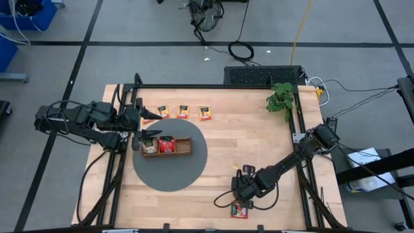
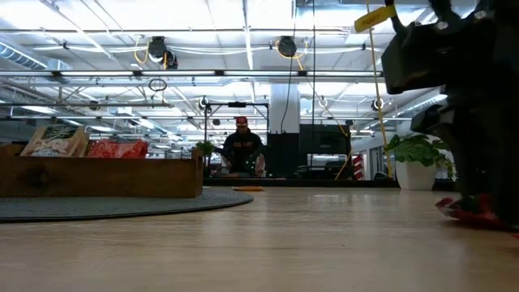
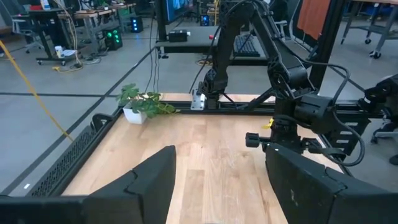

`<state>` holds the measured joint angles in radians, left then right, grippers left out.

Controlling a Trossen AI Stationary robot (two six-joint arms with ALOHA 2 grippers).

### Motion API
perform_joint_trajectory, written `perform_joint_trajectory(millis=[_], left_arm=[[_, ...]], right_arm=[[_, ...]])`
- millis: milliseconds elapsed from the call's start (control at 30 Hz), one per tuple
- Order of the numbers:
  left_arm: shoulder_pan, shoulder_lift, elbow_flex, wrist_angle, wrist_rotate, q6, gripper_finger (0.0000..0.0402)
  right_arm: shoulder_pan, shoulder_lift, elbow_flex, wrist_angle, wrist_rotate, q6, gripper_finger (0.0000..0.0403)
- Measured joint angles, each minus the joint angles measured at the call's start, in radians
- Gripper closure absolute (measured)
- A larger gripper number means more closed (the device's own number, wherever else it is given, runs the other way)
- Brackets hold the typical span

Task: Pick & Place Tea
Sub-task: Put the red tea bag into the middle section of the wooden organizer

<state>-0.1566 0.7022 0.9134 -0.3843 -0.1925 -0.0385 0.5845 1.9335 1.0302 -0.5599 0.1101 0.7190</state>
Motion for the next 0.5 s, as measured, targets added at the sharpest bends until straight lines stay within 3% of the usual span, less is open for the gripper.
perform_joint_trajectory(millis=[133, 300, 400, 500], left_arm=[[0.000, 0.000, 0.000, 0.000, 0.000, 0.000, 0.0153], [0.000, 0.000, 0.000, 0.000, 0.000, 0.000, 0.0153], [0.000, 0.000, 0.000, 0.000, 0.000, 0.000, 0.0153], [0.000, 0.000, 0.000, 0.000, 0.000, 0.000, 0.0153]], right_arm=[[-0.016, 0.000, 0.000, 0.017, 0.000, -0.003, 0.0383], [-0.033, -0.003, -0.002, 0.034, 0.060, -0.029, 0.0399], [-0.033, -0.049, -0.013, 0.023, 0.237, -0.029, 0.0401], [-0.026, -0.120, -0.024, 0.014, 0.480, -0.057, 0.0402]])
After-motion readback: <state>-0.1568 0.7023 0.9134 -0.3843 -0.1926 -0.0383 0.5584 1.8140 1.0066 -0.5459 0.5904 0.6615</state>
